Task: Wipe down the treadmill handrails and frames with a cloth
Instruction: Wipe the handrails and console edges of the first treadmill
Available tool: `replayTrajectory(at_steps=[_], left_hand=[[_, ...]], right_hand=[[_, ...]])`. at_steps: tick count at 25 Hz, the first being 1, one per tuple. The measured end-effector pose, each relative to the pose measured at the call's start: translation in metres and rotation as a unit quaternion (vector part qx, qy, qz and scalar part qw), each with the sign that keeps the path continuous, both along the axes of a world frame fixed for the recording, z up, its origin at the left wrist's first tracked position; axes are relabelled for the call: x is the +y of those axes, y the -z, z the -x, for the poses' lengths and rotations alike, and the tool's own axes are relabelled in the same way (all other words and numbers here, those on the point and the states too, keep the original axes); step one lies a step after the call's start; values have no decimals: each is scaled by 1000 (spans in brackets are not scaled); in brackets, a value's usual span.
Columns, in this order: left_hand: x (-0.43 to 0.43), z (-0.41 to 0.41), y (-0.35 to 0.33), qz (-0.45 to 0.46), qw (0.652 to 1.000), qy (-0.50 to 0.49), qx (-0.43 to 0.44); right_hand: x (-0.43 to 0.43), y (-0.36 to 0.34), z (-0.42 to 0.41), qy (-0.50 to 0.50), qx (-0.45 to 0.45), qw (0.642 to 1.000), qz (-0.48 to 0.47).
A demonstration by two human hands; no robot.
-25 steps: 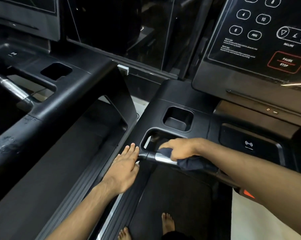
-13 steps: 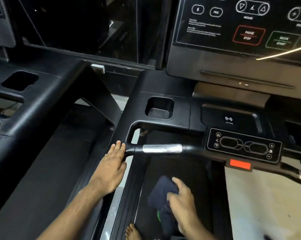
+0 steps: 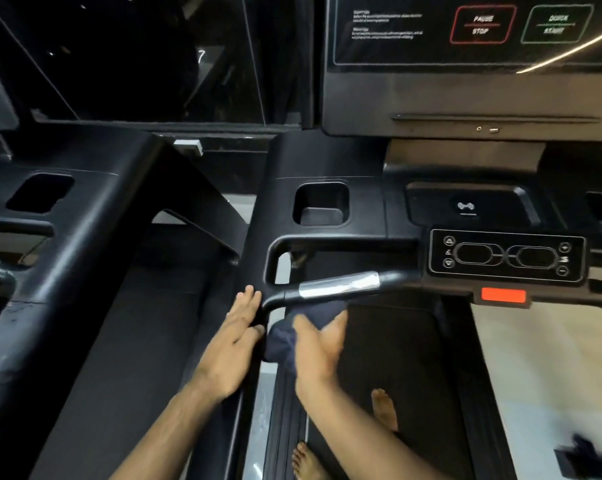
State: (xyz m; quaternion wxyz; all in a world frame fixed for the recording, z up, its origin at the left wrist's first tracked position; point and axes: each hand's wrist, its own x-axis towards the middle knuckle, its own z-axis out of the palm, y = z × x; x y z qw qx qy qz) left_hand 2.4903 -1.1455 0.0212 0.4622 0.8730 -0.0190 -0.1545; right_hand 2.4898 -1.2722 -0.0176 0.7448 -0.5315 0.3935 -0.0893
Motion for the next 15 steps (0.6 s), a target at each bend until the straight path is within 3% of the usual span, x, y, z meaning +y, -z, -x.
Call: replayTrajectory(at_steps=[4,6,9,11,13,15], left_hand=[[5,4,0,14,1000,2,9],[7,7,1,1,1000,14,12],[8,11,-2,3,1000,15,23],[10,15,-1,2,1000,20,23],[11,17,0,9,1000,15,22],[11,21,-1,20,999,7,24]], right_hand=[[6,2,-10,40,2,999,-21],[16,-2,0,-56,5,998,-18],[20,-7,4,-50,47,998,7],[20,-4,9,-127,42,991,26],[17,-10,25,-315,26,941,122],[2,-10,45,-482,17,829,283]])
